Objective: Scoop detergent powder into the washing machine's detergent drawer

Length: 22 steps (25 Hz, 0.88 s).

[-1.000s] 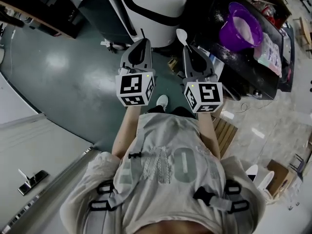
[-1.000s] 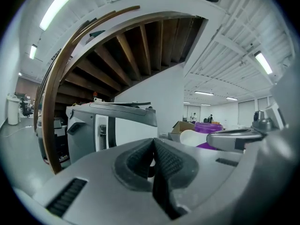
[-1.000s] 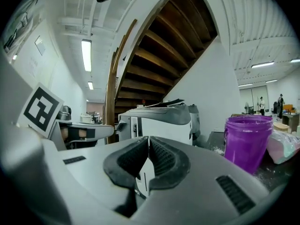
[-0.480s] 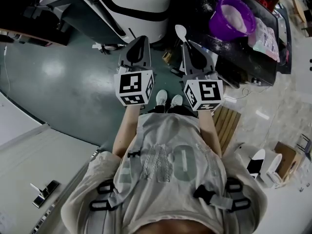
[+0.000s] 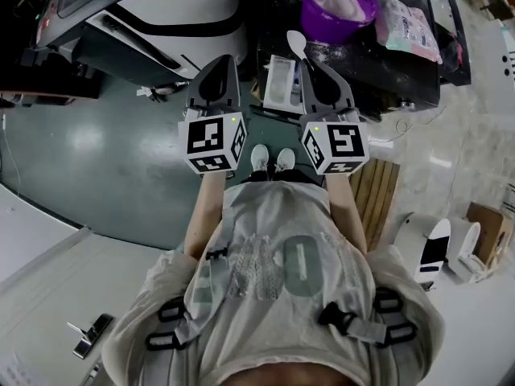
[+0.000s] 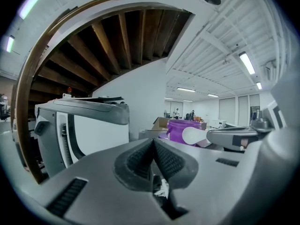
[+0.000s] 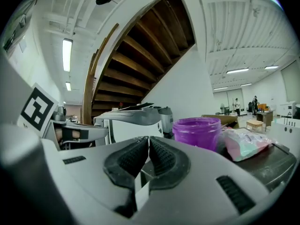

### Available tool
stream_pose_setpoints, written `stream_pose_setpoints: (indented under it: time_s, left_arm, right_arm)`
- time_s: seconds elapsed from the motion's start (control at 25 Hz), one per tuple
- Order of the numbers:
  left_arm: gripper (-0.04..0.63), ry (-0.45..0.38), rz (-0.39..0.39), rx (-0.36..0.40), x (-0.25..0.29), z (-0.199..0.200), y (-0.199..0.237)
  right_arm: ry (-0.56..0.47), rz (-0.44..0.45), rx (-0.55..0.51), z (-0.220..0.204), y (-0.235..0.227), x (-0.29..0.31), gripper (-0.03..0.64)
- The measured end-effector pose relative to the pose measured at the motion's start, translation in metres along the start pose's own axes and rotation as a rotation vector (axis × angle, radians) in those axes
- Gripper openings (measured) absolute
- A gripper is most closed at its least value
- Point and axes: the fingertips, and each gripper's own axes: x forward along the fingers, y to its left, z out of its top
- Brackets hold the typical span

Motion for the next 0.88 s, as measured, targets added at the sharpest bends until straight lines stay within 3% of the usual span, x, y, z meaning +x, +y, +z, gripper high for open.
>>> stream_pose_setpoints:
  time_s: [0.44,0.88]
  left_arm:
    - [0.021,-0.016,-0.153,0.019,0.047,0.017,-0.104]
    - [0.020,-0.016,-0.278,0.054,0.078,0.028,-0.142]
  right_arm:
    - [-0.041,-0.207,0.026,0.000,-0.107,-0.066,0.010]
    - [-0.048,-0.338,0.040,0.005,-0.143,-0.082,0.011]
